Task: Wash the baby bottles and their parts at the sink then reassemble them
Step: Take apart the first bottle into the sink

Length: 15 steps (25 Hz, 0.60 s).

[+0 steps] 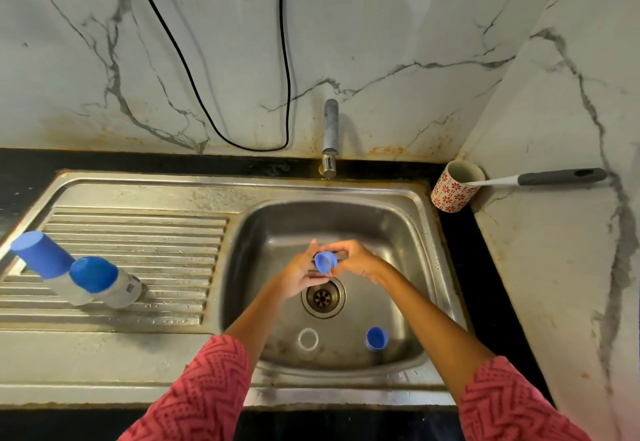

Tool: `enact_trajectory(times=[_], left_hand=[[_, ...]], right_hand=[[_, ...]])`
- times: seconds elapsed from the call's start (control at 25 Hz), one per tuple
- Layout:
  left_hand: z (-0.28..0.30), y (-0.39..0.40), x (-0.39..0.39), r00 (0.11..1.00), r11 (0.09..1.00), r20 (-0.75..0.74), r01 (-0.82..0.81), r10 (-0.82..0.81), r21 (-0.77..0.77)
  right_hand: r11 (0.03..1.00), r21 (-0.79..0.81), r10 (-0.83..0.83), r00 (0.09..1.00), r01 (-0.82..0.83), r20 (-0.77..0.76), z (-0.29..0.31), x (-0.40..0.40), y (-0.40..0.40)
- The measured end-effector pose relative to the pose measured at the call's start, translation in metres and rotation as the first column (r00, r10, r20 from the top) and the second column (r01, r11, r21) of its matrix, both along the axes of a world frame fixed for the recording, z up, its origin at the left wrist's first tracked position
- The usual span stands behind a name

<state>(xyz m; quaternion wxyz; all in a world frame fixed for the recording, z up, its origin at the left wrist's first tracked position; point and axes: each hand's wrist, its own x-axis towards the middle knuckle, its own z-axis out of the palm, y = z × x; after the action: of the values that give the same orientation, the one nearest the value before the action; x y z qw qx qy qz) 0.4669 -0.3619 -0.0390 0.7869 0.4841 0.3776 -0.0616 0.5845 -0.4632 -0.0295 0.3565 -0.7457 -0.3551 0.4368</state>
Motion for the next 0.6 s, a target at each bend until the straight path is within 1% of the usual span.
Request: enact_trajectory(times=[0.04,0.08,0.12,0.16,0.2,0.28,0.36,0.52,0.6], left_hand=[[0.008,-0.005,0.004,0.998,0.998,0.058,-0.037,0.04,-0.057],[0.011,-0.009,0.007,0.992,0.994,0.087,-0.085,0.091,-0.074],[0.013,-0.011,0.008,0.985,0.988,0.098,-0.136,0.143,-0.076],[0.014,-0.012,0.01,0.974,0.977,0.111,-0.188,0.198,-0.1],[0.014,-0.012,0.01,0.961,0.963,0.129,-0.229,0.247,-0.141],[0.011,-0.009,0.009,0.933,0.929,0.168,-0.273,0.319,-0.25],[0.009,-0.007,0.007,0.928,0.923,0.185,-0.267,0.324,-0.275],[0.006,-0.015,0.005,0.923,0.951,0.263,-0.231,0.28,-0.204],[0.002,-0.016,0.005,0.909,0.95,0.287,-0.265,0.304,-0.168]], right_hand=[[0.999,-0.007,0.04,0.995,-0.039,0.094,0.003,-0.002,0.004],[0.999,-0.011,0.051,0.983,-0.05,0.175,0.005,-0.004,0.006],[1.0,-0.012,0.016,0.973,-0.013,0.23,0.006,-0.005,0.008],[0.998,0.004,-0.055,0.961,0.056,0.272,0.005,-0.007,0.008],[0.992,0.038,-0.128,0.938,0.123,0.321,0.004,-0.009,0.007],[0.975,0.131,-0.215,0.898,0.178,0.383,0.001,-0.015,0.004],[0.966,0.184,-0.238,0.896,0.18,0.376,-0.001,-0.022,0.001],[0.94,0.241,-0.316,0.883,0.242,0.346,-0.005,-0.025,-0.002],[0.923,0.247,-0.361,0.887,0.296,0.287,-0.006,-0.023,-0.001]])
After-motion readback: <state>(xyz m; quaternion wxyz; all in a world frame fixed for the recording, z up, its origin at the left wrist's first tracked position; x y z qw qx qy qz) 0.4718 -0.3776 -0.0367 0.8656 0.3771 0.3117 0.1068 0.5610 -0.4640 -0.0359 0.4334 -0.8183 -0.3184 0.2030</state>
